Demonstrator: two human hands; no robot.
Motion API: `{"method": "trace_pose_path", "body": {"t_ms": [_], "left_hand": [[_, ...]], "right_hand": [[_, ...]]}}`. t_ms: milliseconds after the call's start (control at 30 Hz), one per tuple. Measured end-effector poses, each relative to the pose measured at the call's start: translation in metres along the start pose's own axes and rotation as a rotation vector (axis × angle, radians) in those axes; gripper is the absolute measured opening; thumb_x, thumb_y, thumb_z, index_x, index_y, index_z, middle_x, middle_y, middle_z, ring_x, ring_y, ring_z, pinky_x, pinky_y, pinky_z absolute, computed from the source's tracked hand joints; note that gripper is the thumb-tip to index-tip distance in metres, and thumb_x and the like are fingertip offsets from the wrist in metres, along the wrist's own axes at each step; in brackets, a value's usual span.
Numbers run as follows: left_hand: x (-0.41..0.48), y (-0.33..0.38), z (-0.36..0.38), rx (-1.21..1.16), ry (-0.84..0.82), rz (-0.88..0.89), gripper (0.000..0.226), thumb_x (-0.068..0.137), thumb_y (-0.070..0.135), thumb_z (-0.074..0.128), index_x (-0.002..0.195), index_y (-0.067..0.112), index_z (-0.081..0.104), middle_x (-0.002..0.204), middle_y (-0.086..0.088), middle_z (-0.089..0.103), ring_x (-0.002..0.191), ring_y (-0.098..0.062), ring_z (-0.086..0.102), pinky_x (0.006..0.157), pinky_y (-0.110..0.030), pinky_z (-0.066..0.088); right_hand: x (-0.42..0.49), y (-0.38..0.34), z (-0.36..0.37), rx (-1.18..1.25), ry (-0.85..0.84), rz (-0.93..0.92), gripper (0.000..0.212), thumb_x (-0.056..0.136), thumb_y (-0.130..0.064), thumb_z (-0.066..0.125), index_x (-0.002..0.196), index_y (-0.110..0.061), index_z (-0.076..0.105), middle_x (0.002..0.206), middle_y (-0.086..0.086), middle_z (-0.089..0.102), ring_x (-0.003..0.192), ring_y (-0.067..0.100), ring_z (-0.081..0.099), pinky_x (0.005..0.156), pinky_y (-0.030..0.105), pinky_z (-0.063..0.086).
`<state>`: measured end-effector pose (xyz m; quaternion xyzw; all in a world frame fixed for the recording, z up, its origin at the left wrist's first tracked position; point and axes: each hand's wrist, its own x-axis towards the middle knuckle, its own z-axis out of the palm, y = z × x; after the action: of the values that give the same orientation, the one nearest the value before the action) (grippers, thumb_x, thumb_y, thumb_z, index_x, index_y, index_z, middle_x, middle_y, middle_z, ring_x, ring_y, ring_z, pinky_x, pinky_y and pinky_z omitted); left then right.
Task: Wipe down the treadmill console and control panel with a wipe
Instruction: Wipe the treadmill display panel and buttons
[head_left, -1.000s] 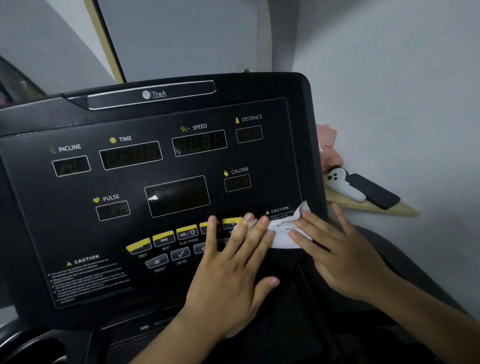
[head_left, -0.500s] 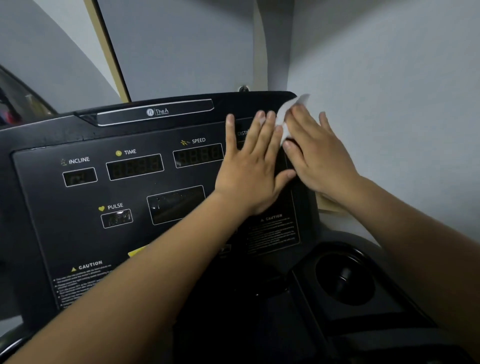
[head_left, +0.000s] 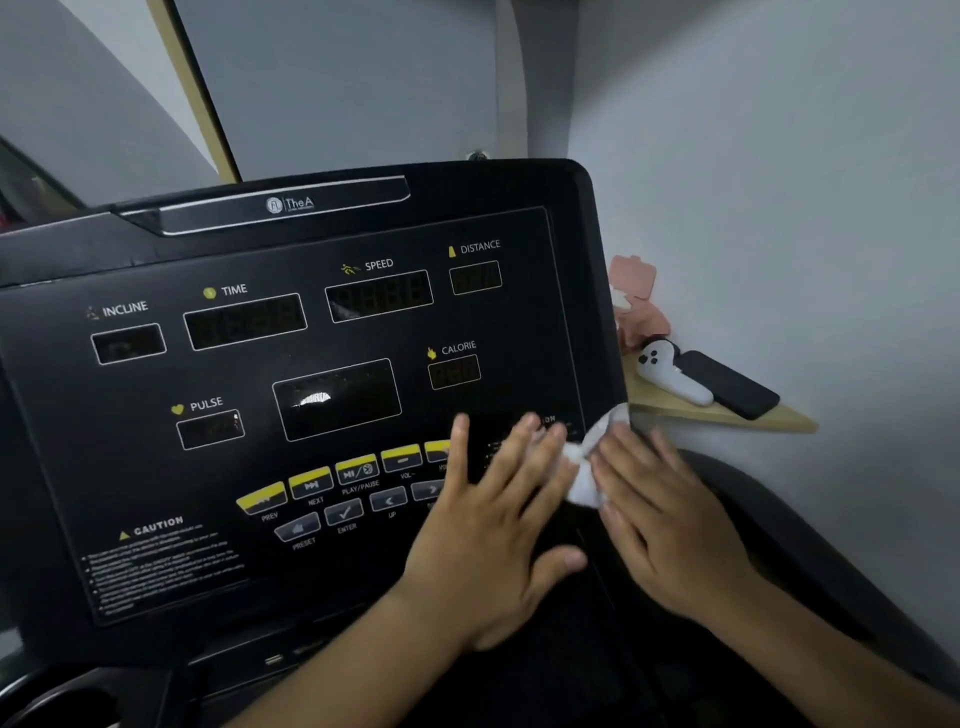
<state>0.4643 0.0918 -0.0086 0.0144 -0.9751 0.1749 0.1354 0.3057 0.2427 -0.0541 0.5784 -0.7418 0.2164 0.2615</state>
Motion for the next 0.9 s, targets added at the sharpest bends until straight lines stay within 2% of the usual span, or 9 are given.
{"method": "trace_pose_path", "body": {"t_ms": [67,167,300,400,467,567,667,800,900], "left_hand": [[-0.011,0.011,0.007,-0.013,-0.011,0.017,0.074,0.1,0.065,0.02,0.152,0.015,0.034,0.164,-0.007,0.018,0.153,-0.029,0.006,0.115,-0.068,0.005],[-0.013,0.015,0.009,-0.02,-0.014,0.014,0.075,0.1,0.066,0.021,0.151,0.014,0.036,0.163,-0.007,0.023,0.152,-0.028,0.01,0.114,-0.068,0.008],[0.0,0.011,0.006,-0.007,-0.01,-0.008,0.077,0.1,0.065,0.017,0.154,0.012,0.026,0.164,-0.007,0.018,0.153,-0.027,0.008,0.116,-0.067,0.002],[0.022,0.005,-0.002,0.026,-0.004,-0.062,0.078,0.1,0.065,0.011,0.156,0.01,0.018,0.165,-0.009,0.009,0.153,-0.027,0.001,0.117,-0.066,-0.002],[0.041,-0.004,-0.012,0.057,0.014,-0.108,0.079,0.099,0.064,0.006,0.157,0.01,0.013,0.166,-0.01,0.003,0.153,-0.028,-0.003,0.116,-0.067,-0.005],[0.065,-0.02,-0.027,0.104,0.057,-0.147,0.079,0.098,0.063,-0.002,0.157,0.011,0.004,0.165,-0.01,-0.005,0.152,-0.027,-0.01,0.115,-0.067,-0.01],[0.086,-0.039,-0.041,0.154,0.088,-0.177,0.079,0.097,0.062,-0.004,0.157,0.011,0.0,0.165,-0.01,-0.009,0.152,-0.027,-0.013,0.113,-0.068,-0.01],[0.109,-0.066,-0.063,0.18,0.128,-0.216,0.081,0.094,0.061,-0.01,0.158,0.012,0.002,0.166,-0.01,-0.006,0.152,-0.026,-0.01,0.113,-0.068,-0.013],[0.121,-0.082,-0.078,0.191,0.131,-0.25,0.082,0.091,0.06,-0.014,0.157,0.013,-0.002,0.166,-0.009,-0.009,0.152,-0.024,-0.013,0.112,-0.068,-0.015]], "right_hand": [[-0.014,-0.007,0.0,-0.02,-0.035,-0.03,0.044,0.102,-0.026,0.034,0.132,-0.002,0.055,0.143,0.012,0.05,0.141,0.023,0.037,0.111,0.054,0.033],[-0.023,-0.011,0.005,-0.019,-0.07,0.024,0.047,0.102,-0.029,0.034,0.135,-0.001,0.051,0.146,0.013,0.048,0.143,0.024,0.033,0.113,0.053,0.03],[-0.003,-0.003,0.003,-0.005,-0.101,0.128,0.053,0.102,-0.033,0.03,0.141,0.001,0.04,0.15,0.019,0.04,0.147,0.025,0.021,0.119,0.047,0.018],[0.03,0.0,-0.006,0.09,-0.032,0.161,0.052,0.099,-0.03,0.037,0.142,-0.001,0.039,0.154,0.018,0.033,0.148,0.017,0.012,0.117,0.045,0.025],[0.053,0.002,-0.013,0.175,0.022,0.212,0.051,0.1,-0.03,0.039,0.144,-0.003,0.039,0.155,0.014,0.031,0.146,0.019,0.021,0.113,0.037,0.03],[0.087,0.009,-0.025,0.232,0.065,0.272,0.049,0.101,-0.028,0.039,0.146,-0.007,0.039,0.157,0.009,0.031,0.14,0.023,0.034,0.109,0.023,0.028],[0.12,0.018,-0.039,0.22,0.065,0.285,0.052,0.102,-0.034,0.032,0.149,-0.013,0.035,0.159,0.005,0.027,0.142,0.023,0.033,0.113,0.029,0.026],[0.163,0.025,-0.056,0.202,0.035,0.296,0.049,0.105,-0.031,0.032,0.152,-0.019,0.029,0.162,0.0,0.02,0.142,0.022,0.032,0.107,0.02,0.017],[0.192,0.024,-0.07,0.173,0.029,0.265,0.049,0.105,-0.029,0.031,0.153,-0.017,0.025,0.162,0.0,0.016,0.143,0.023,0.031,0.111,0.024,0.022]]}}
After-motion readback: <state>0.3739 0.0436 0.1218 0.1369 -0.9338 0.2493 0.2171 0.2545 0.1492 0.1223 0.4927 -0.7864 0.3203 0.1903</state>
